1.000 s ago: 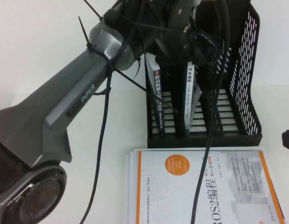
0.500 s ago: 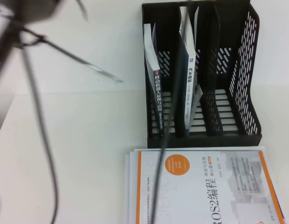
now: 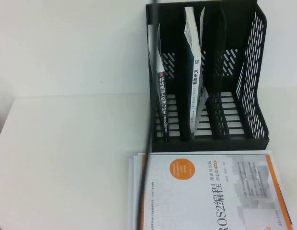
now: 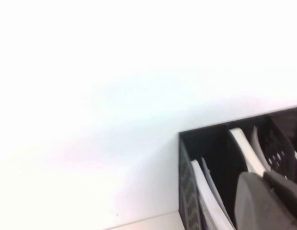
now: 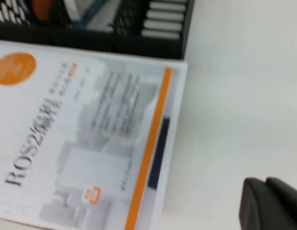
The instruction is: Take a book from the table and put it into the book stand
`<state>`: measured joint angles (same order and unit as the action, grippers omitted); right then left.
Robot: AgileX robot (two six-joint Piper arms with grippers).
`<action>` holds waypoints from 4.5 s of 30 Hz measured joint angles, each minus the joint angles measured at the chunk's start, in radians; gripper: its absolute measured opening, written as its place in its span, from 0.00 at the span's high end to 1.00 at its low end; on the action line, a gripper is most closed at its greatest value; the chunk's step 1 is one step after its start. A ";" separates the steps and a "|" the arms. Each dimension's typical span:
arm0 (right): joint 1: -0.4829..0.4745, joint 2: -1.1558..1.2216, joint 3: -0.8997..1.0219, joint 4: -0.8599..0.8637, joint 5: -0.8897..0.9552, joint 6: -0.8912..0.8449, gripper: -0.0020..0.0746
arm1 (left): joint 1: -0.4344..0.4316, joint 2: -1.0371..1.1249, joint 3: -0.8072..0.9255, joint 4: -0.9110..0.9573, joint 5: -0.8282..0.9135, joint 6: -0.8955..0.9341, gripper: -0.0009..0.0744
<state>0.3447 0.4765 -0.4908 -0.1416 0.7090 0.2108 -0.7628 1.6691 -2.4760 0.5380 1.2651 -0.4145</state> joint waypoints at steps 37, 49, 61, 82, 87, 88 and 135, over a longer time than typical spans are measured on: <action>0.000 -0.112 0.121 -0.001 -0.003 0.129 0.98 | -0.404 -0.514 1.171 0.632 -0.224 -0.614 0.99; 0.000 -0.112 0.121 -0.001 -0.003 0.129 0.98 | -0.404 -0.516 1.171 0.649 -0.185 -0.605 0.99; 0.000 -0.112 0.121 -0.001 -0.005 0.129 0.98 | -0.391 -0.542 1.171 0.497 -0.188 -0.566 0.99; 0.000 -0.112 0.121 0.000 -0.005 0.129 0.98 | -0.186 -1.070 1.597 -0.041 -0.487 -0.138 0.99; 0.000 -0.114 0.121 0.000 -0.005 0.129 0.98 | 0.123 -1.214 1.879 -0.260 -0.653 -0.076 0.99; 0.000 -0.114 0.121 0.000 -0.005 0.129 0.98 | 0.194 -1.251 1.936 -0.323 -0.692 -0.019 0.99; 0.000 -0.118 0.121 0.000 -0.005 0.129 0.98 | 0.684 -1.681 2.488 -0.647 -0.927 0.306 0.99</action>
<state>0.3447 0.3581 -0.3700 -0.1415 0.7044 0.3396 -0.0788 -0.0122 0.0120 -0.1091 0.3377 -0.1085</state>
